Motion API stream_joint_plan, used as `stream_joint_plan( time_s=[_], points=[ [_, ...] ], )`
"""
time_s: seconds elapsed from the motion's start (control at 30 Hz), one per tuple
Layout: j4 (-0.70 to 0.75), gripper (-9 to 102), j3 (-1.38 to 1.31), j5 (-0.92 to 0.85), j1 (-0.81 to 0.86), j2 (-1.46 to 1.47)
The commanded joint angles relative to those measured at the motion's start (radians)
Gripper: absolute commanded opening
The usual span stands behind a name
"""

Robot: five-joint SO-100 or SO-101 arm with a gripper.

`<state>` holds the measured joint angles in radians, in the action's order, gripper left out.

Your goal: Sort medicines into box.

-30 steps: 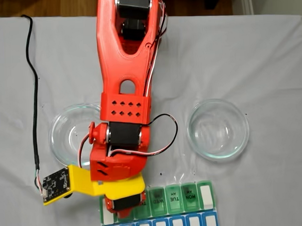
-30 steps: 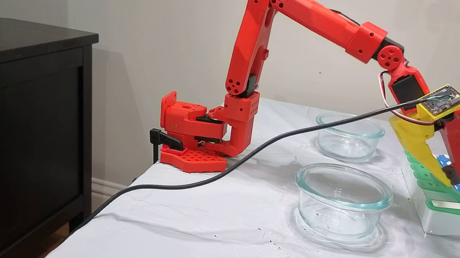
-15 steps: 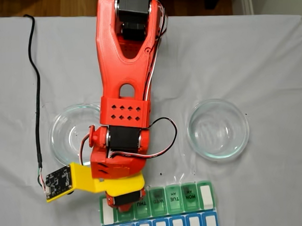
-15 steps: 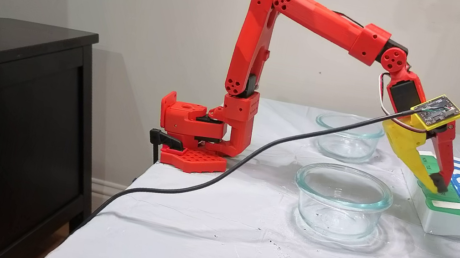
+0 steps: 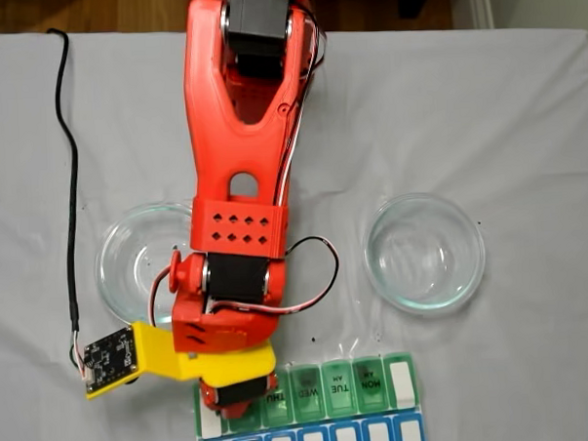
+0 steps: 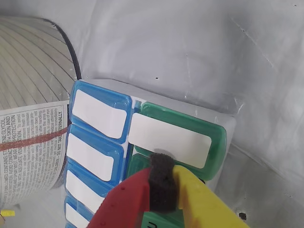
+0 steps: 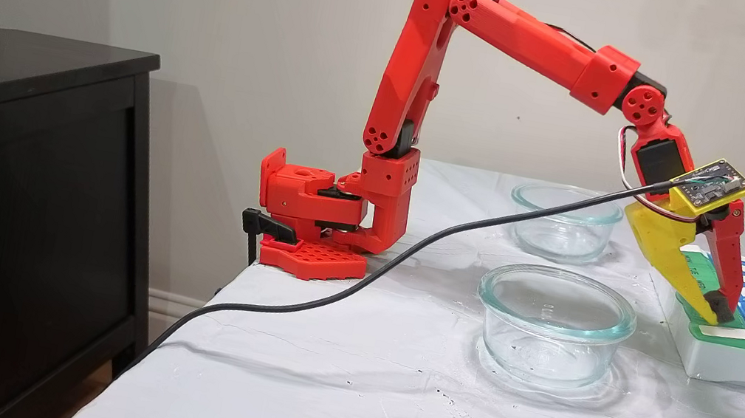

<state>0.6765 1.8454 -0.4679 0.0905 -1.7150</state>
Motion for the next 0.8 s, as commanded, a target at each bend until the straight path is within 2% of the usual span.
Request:
stream_joint_plan(
  time_s=[0.0, 0.33, 0.77],
  points=[
    [-0.094, 0, 0.097, -0.115, -0.043, -0.106],
    [-0.341, 0, 0.347, -0.471, -0.071, -0.178],
    [-0.417, 0, 0.426, -0.881, -0.075, -0.091]
  ],
)
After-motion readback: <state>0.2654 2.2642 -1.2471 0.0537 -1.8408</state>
